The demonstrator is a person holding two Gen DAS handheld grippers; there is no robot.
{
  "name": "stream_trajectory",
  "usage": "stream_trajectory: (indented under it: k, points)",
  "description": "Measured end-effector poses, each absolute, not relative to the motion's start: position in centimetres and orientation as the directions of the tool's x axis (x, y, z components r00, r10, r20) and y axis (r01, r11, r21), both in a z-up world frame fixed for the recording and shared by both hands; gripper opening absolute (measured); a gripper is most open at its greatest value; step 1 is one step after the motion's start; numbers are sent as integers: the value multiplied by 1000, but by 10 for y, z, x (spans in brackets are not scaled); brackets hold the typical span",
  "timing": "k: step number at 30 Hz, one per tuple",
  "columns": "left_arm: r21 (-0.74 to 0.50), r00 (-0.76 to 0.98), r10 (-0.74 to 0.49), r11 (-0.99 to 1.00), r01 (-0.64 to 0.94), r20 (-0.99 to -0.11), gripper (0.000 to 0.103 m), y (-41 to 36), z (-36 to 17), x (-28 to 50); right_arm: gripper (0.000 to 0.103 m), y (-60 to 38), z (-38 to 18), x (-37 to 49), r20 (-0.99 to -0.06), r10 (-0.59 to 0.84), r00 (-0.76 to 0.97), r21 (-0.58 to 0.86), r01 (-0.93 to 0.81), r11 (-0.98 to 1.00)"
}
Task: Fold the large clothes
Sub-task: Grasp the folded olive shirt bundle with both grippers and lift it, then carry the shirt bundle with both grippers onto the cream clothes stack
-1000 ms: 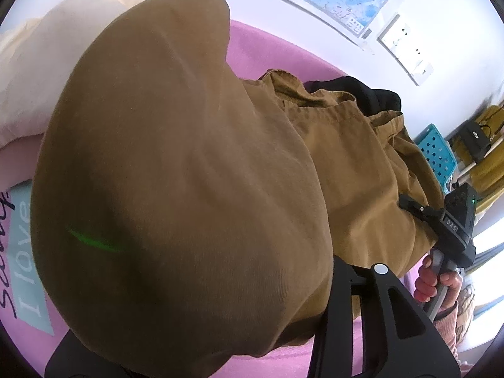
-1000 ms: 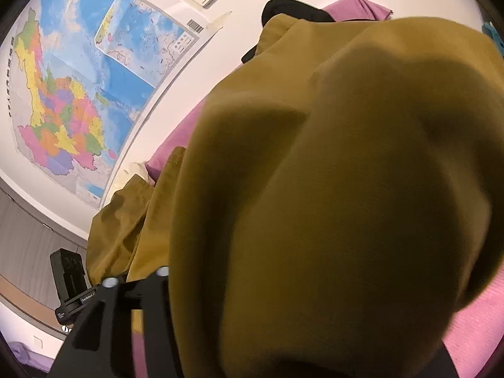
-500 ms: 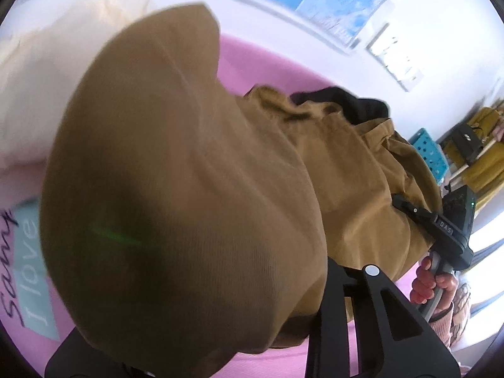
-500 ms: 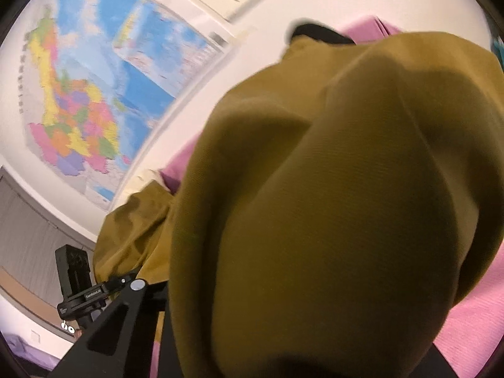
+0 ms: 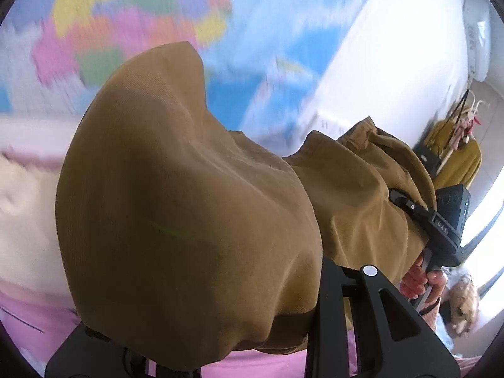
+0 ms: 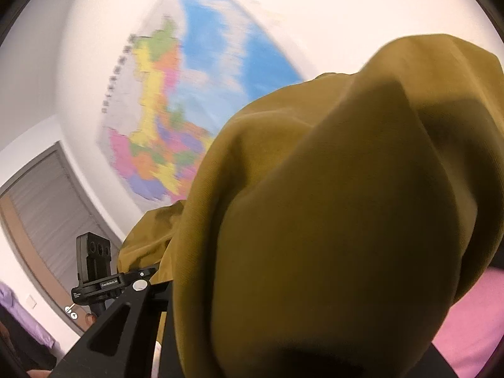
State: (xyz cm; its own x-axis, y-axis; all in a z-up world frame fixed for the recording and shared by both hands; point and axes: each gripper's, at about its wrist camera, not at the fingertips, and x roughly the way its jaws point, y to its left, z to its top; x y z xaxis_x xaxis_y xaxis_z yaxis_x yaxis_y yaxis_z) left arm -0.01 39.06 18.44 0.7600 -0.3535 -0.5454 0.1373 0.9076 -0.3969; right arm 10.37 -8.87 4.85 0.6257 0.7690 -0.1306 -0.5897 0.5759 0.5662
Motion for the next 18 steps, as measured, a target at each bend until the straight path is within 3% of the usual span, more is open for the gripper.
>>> stream_trajectory:
  k: [5,10,15,18]
  points:
    - [-329,844,-203,944,34,-496,27,459,228,-15,24,-12,87,128,-59,831,553,533,-686,494]
    - [-259,871,1,955,-147,-490,27,550,240,-18,24,78,98,162,-55,892,449,525,-746,408]
    - [-226,848,185,916,-332,-496,27,646,219,-20,24,190,68,179,-90,926,367,512,-780,359]
    - [-192,801,257,889,-415,-540,27,694,176,-14,24,227,33,189,-166,929,331,517,-773,368]
